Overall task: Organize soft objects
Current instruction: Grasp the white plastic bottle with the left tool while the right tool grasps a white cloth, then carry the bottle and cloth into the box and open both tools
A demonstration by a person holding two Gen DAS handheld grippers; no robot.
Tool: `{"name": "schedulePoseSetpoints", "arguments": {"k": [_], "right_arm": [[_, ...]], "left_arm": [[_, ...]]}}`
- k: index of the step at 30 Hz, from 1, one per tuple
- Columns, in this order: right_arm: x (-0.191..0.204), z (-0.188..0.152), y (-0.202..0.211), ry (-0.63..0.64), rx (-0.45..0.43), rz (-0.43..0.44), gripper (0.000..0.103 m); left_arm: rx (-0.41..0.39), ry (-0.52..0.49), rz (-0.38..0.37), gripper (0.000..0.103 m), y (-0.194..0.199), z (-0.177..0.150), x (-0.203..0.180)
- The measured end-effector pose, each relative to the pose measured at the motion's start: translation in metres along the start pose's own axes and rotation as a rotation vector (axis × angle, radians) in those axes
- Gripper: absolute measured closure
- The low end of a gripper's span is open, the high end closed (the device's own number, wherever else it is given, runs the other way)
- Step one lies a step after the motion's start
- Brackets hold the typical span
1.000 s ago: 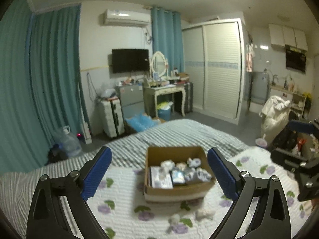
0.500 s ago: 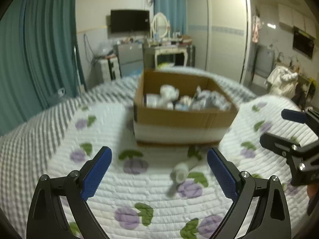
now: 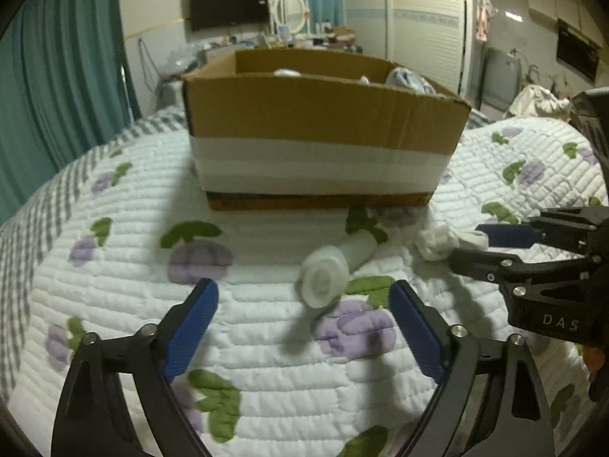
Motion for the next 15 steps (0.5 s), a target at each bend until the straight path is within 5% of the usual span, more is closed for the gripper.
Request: {"name": "schedulePoseSetpoints", "arguments": {"k": [6,8,15], "right_arm": [[-0.002,-0.002,-0.001,0.002,-0.014,-0.007,0.073],[-0.002,0.000,0.001,0.000,-0.023,-0.013,0.077],[0.000,0.004,0.012,0.003,-0.058,-0.017,0.079]], "left_arm": [[0.038,0.045,-0.055,0.038,-0.020,0.007,-0.004],[0.064,0.048,-0.082,0.059,-0.027,0.006,-0.005],[0.071,0.054,-0.097,0.074,-0.022,0.002,0.001]]}}
Point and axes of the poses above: each gripper's, at about its wrist camera, not at the fingertips, and y roughly against the way its jaws point, x to its left, z to its top, the point moved 4 cm from there along -y, roughly the way its jaws point, and after that the axes turned 1 degree about -x, right-handed, at the moved point
